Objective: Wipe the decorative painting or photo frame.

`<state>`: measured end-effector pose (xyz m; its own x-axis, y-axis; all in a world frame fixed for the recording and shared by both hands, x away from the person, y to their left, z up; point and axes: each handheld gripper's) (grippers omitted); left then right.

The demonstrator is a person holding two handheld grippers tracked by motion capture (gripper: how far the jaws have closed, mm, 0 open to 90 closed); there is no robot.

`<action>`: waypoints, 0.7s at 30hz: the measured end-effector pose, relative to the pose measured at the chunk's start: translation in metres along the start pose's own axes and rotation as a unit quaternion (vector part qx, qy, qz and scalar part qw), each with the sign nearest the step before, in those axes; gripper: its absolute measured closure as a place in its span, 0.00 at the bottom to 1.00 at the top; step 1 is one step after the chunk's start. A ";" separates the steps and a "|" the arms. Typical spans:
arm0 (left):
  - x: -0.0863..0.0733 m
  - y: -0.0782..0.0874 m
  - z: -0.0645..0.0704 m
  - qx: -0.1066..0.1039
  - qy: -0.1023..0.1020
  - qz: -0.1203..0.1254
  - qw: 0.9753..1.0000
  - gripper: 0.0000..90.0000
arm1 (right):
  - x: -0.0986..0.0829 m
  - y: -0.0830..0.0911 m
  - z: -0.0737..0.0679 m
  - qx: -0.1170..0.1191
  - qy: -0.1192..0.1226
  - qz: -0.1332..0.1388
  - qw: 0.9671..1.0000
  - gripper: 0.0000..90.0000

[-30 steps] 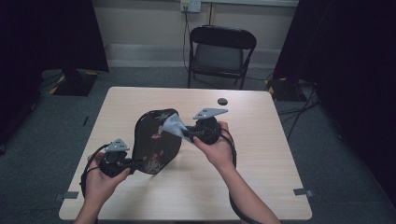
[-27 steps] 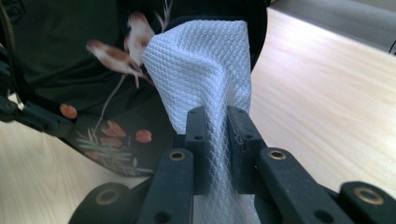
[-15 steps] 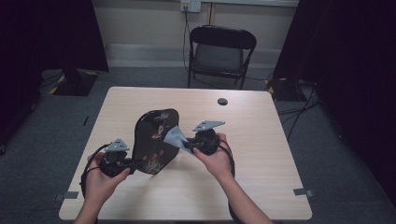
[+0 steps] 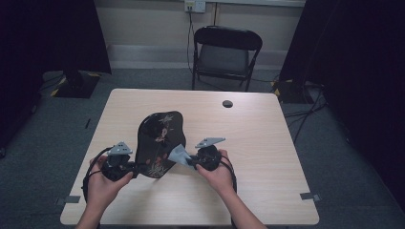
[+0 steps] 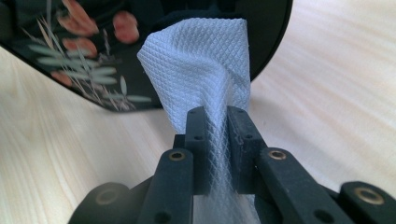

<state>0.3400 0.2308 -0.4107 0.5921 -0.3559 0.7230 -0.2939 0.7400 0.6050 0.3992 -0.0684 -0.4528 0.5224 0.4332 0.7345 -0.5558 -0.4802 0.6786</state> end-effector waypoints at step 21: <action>0.000 0.000 0.001 0.004 0.003 0.003 1.000 0.87 | -0.021 -0.009 -0.004 -0.003 0.010 -0.029 1.000 0.89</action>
<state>0.3393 0.2305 -0.4109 0.5944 -0.3484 0.7248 -0.3034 0.7375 0.6033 0.3909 -0.0700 -0.4743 0.5401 0.4758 0.6942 -0.5287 -0.4499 0.7197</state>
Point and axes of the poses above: each handheld gripper's, and its own axes: y roughly backward along the jaws, x roughly out of its top, z roughly to its right, and after that the axes turned 13 degrees about -x, right-handed
